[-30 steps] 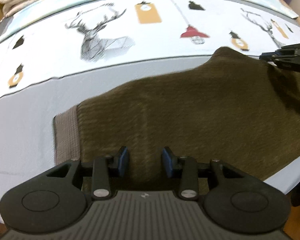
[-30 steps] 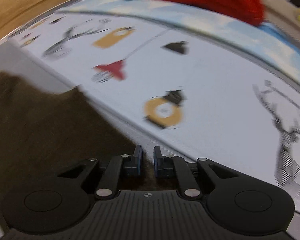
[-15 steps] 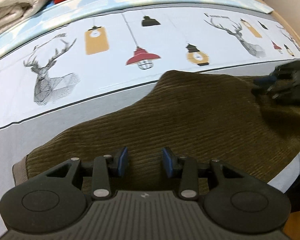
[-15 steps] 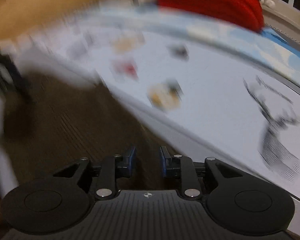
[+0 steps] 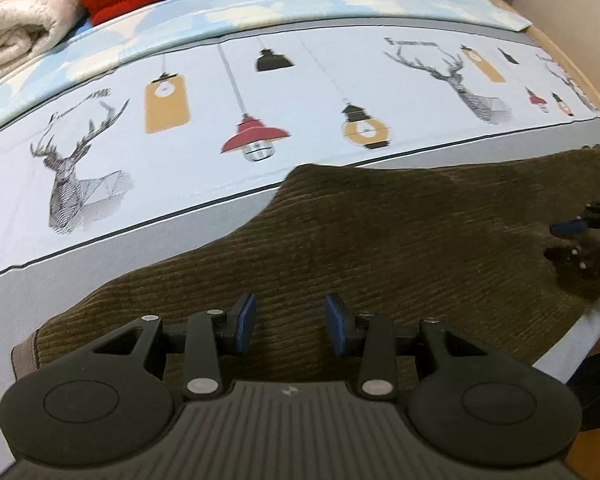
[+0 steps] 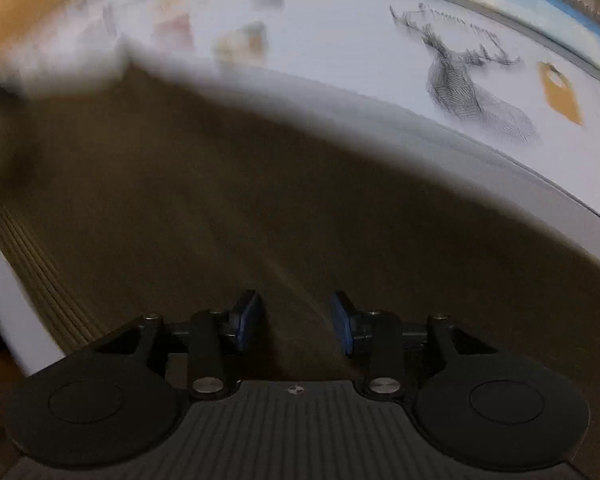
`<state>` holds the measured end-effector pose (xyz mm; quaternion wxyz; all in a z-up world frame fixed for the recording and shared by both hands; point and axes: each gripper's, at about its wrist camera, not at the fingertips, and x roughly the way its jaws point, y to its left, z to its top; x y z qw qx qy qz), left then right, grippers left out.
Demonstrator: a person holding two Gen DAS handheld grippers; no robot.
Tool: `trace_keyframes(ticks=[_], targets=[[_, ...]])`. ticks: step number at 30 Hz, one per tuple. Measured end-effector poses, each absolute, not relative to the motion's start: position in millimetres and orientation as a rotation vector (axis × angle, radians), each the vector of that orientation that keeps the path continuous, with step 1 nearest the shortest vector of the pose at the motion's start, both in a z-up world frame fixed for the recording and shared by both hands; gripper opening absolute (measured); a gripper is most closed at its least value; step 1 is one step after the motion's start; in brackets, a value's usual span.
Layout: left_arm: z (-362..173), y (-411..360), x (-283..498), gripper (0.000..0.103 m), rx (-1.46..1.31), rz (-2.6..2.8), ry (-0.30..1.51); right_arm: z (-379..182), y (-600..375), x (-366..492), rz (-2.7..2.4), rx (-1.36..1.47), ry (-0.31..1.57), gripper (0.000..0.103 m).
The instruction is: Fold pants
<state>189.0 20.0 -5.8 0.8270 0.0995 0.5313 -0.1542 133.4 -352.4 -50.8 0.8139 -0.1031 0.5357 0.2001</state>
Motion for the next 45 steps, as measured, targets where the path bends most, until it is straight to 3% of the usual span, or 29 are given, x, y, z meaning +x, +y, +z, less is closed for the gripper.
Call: trace_keyframes(ticks=[3, 12, 17, 22, 33, 39, 45], targets=[[-3, 8, 184, 0.042, 0.227, -0.355, 1.115, -38, -371, 109, 0.324, -0.163, 1.126, 0.043], [15, -26, 161, 0.048, 0.286, -0.416, 1.022, 31, -533, -3, -0.331, 0.369, 0.759, 0.045], [23, -34, 149, 0.053, 0.313, -0.425, 0.981, 11, -613, -84, -0.647, 0.756, 0.639, 0.046], [15, -37, 151, 0.054, 0.324, -0.391, 1.005, -31, -621, -88, -0.616, 0.963, 0.691, 0.047], [1, -29, 149, 0.054, 0.365, -0.375, 1.04, -50, -625, -74, -0.704, 1.049, 0.68, 0.051], [-1, -25, 151, 0.054, 0.362, -0.366, 1.048, -54, -617, -57, -0.683, 0.961, 0.681, 0.051], [1, -27, 152, 0.054, 0.355, -0.373, 1.046, -56, -616, -54, -0.716, 0.945, 0.67, 0.039]])
